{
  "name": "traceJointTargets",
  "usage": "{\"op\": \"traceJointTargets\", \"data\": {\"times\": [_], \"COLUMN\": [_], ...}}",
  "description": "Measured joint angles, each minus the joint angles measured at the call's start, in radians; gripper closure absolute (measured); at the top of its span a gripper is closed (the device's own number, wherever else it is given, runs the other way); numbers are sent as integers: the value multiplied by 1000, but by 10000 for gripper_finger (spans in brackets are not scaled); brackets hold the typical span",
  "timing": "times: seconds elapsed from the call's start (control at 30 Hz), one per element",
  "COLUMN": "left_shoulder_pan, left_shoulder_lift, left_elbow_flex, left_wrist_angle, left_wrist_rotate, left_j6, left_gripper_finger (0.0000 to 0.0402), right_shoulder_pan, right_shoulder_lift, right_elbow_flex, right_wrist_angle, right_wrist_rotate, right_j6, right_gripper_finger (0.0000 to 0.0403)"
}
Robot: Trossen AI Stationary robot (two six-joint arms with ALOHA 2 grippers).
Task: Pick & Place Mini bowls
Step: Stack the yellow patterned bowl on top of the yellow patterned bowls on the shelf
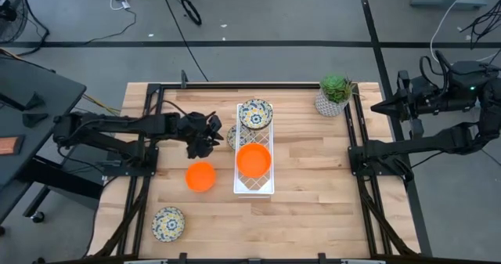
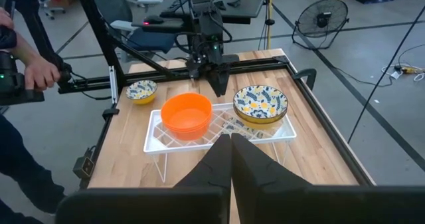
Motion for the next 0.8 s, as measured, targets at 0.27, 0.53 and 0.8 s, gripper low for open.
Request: {"op": "traceJointTargets", "data": {"times": [0.27, 0.53, 0.8], "left_shoulder_pan": [11, 40, 46], "left_shoulder_lift": [60, 116, 182], "left_elbow_flex": [0, 0, 0], "left_wrist_angle": [3, 54, 67], "left_wrist_rotate": [5, 6, 16], "left_j6": [1, 42, 125], "left_gripper_finger": [273, 273, 273], "right_shoulder_pan": [0, 0, 0], "right_shoulder_lift": [0, 0, 0], "right_elbow_flex": [0, 0, 0], "right_wrist_angle": [0, 0, 0], "right_wrist_rotate": [0, 0, 0], "right_j6": [0, 0, 0], "right_gripper_finger": [392, 392, 392]}}
